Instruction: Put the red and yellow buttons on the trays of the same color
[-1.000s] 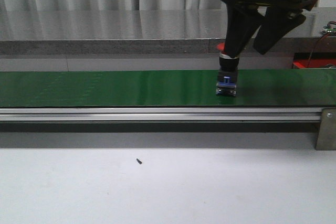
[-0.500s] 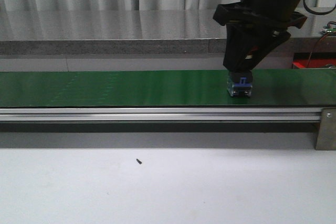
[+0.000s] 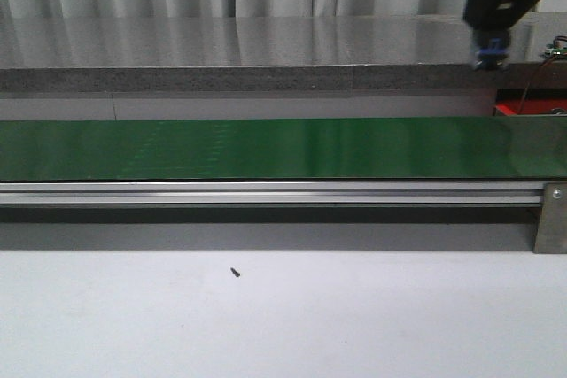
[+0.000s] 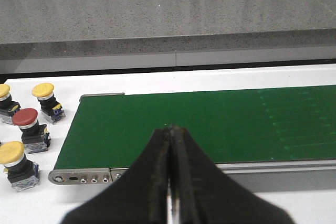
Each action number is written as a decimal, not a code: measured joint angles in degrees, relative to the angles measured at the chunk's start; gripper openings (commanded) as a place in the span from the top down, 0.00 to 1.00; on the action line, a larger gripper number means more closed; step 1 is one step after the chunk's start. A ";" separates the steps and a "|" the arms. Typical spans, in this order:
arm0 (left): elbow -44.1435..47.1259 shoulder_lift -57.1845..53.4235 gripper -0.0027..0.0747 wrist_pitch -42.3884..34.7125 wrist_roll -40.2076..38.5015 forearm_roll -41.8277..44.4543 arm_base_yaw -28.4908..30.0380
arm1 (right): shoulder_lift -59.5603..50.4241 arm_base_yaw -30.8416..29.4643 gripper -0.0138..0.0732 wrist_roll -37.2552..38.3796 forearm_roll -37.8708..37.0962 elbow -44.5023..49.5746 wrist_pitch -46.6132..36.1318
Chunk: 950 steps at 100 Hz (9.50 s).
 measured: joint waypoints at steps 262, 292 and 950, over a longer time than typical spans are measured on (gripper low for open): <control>0.00 0.00 0.99 0.00 0.00 0.00 0.00 | -13.67 -6.33 0.14 1.60 2.88 -2.69 5.83; 0.00 0.00 0.99 0.00 0.02 0.00 0.00 | -37.63 -5.45 0.14 1.60 2.98 29.97 -9.72; -49.31 73.20 0.77 20.53 7.31 -7.08 13.00 | -71.28 -5.45 0.95 0.02 2.98 62.23 -20.70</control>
